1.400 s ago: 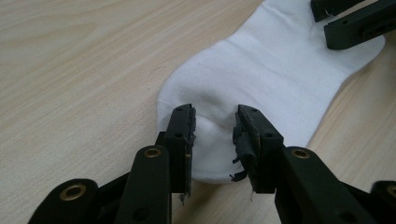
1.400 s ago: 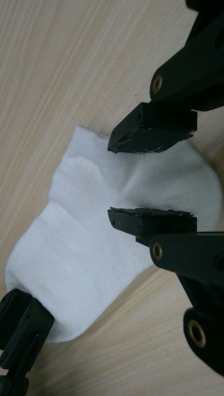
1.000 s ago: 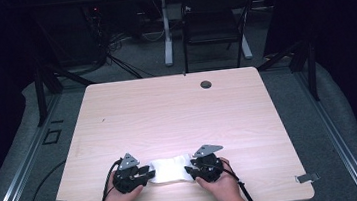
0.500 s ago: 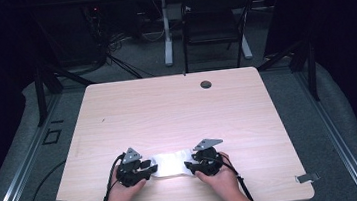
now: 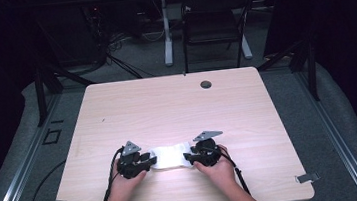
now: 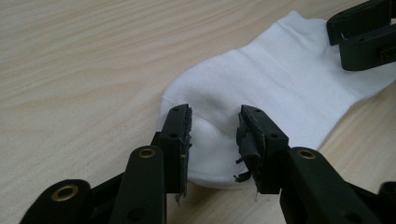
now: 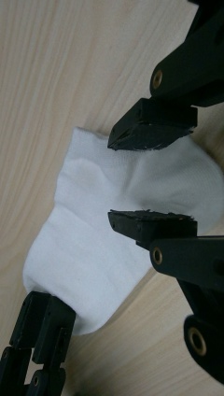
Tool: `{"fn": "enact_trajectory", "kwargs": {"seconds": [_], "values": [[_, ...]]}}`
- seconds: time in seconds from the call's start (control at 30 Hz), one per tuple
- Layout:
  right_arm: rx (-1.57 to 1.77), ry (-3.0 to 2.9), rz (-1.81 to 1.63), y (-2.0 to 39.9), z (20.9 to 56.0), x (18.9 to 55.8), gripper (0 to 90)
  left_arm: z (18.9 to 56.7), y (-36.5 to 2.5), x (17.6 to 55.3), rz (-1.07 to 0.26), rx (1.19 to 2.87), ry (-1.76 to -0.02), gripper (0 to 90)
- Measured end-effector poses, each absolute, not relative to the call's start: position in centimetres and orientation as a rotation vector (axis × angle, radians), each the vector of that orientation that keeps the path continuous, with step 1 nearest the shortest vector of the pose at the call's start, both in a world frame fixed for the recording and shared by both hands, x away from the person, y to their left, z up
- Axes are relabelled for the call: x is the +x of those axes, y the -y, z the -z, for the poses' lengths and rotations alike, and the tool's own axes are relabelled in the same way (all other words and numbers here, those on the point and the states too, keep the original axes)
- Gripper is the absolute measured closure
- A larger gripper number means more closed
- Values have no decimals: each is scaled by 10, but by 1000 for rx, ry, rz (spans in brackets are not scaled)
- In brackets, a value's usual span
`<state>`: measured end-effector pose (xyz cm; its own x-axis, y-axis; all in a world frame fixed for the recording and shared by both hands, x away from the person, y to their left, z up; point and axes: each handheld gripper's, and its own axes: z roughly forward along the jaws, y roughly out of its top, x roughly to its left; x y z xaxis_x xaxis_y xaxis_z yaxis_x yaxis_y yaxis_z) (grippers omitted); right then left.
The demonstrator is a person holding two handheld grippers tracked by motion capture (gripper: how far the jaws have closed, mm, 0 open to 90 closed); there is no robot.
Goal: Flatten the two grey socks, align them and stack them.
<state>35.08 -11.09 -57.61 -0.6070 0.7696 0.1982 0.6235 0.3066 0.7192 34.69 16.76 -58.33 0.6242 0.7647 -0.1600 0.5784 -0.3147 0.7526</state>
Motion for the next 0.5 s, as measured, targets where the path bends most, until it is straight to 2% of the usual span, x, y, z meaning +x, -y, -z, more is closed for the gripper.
{"fn": "enact_trajectory", "kwargs": {"seconds": [0.37, 0.5], "values": [[1261, -2376, -1130, 106, 575, 357, 575, 583, -167, 354, -267, 1992, -1089, 628], [1277, -2373, -1144, 106, 574, 358, 561, 582, -167, 353, -262, 1981, -1100, 595]]}}
